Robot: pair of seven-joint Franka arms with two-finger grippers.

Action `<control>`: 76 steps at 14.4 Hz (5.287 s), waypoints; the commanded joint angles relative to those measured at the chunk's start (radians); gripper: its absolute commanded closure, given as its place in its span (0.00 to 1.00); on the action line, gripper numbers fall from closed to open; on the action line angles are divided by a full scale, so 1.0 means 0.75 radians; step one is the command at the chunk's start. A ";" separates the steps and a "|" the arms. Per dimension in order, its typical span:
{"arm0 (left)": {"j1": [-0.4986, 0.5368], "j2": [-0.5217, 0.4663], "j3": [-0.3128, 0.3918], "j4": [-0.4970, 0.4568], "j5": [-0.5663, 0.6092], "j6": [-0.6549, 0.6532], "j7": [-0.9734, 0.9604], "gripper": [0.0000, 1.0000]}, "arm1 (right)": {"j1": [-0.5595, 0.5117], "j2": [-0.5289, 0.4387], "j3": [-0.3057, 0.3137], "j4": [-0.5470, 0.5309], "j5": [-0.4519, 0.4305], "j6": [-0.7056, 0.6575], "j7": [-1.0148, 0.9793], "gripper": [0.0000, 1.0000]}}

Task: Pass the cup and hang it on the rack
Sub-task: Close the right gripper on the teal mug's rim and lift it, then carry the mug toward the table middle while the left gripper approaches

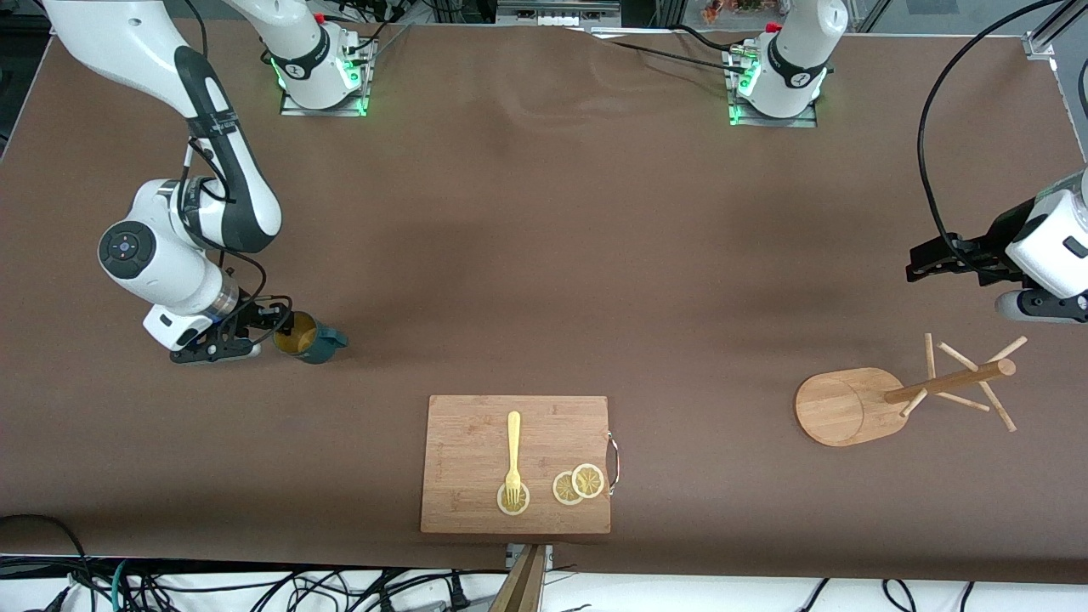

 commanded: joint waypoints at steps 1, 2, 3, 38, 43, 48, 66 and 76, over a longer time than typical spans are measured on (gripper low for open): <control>0.010 0.021 -0.006 0.046 -0.028 -0.020 -0.001 0.00 | -0.001 0.021 0.006 0.018 0.027 0.008 -0.005 0.33; 0.010 0.021 -0.006 0.046 -0.030 -0.020 -0.001 0.00 | -0.001 0.023 0.006 0.016 0.027 0.008 -0.005 0.36; 0.010 0.021 -0.006 0.046 -0.030 -0.020 -0.001 0.00 | -0.001 0.023 0.008 0.016 0.027 0.008 -0.005 0.37; 0.063 0.018 -0.004 0.009 -0.032 -0.032 0.017 0.00 | 0.590 0.143 0.227 0.629 0.058 -0.550 1.207 1.00; 0.059 0.027 -0.006 -0.021 -0.034 -0.028 0.021 0.00 | 0.866 0.362 0.221 0.889 0.045 -0.571 1.547 1.00; 0.036 0.031 -0.014 -0.062 -0.036 -0.028 0.054 0.00 | 0.999 0.499 0.215 0.998 -0.006 -0.552 1.611 1.00; 0.036 0.059 -0.019 -0.293 -0.276 0.080 1.399 0.00 | 1.044 0.603 0.213 1.010 -0.075 -0.389 1.717 0.96; 0.032 0.031 -0.102 -0.584 -0.394 0.325 1.976 0.00 | 1.016 0.538 0.203 1.110 -0.065 -0.576 1.715 0.00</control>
